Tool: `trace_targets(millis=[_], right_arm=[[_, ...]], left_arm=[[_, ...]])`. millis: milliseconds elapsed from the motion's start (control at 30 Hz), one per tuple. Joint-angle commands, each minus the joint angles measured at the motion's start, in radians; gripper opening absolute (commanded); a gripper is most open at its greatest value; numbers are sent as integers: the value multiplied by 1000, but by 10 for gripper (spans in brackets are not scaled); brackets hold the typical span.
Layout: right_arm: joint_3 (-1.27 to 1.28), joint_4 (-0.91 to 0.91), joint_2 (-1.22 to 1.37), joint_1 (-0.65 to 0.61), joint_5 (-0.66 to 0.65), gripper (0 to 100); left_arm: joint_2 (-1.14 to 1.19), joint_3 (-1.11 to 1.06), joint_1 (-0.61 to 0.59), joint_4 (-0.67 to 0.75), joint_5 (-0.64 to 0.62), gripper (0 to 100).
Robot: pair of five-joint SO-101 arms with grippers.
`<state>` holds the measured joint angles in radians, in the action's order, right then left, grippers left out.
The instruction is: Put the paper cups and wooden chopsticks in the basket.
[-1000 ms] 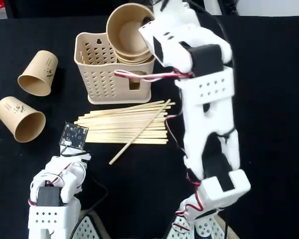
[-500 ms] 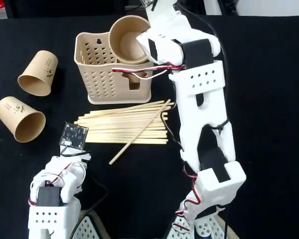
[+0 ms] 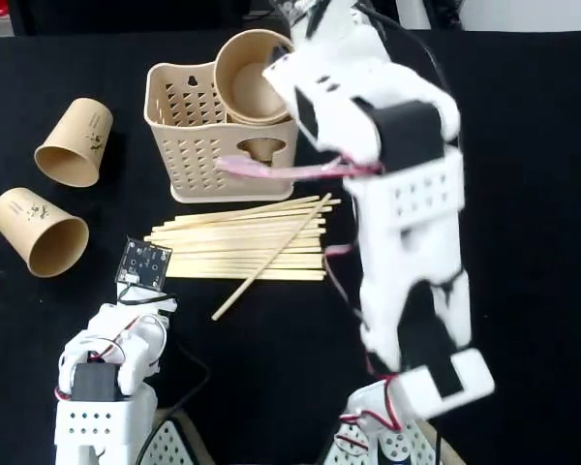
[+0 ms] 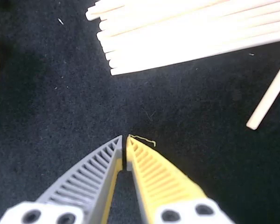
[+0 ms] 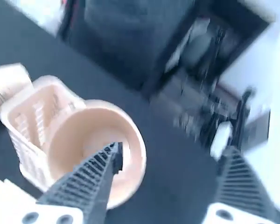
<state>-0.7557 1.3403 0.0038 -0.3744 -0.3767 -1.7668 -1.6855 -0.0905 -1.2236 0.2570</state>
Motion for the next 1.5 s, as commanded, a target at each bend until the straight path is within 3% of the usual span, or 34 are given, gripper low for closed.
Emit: trace_targets(millis=[0,133,233,467,633,967,1267,1467], right_arm=[[-33,-83,-85,-60,-2,208],[-8,-92,-65,-123,0,5],[61,-146,-4,-127,0,22],[249,-480,148,-118,0,11],[278,-486,171,-109,-6,11],[157,-456,-22,-110,-2,11],[153,-104,-305,-146,-11,11],[156,259,-469,-146,-232,11]], left_arm=[[-11,-16,4,6,-2,30],[-11,-16,4,6,-2,30],[-11,-16,4,6,-2,30],[-11,-16,4,6,-2,30],[-11,-16,4,6,-2,30],[-11,-16,4,6,-2,30],[-11,-16,4,6,-2,30],[-11,-16,1,5,-2,30]])
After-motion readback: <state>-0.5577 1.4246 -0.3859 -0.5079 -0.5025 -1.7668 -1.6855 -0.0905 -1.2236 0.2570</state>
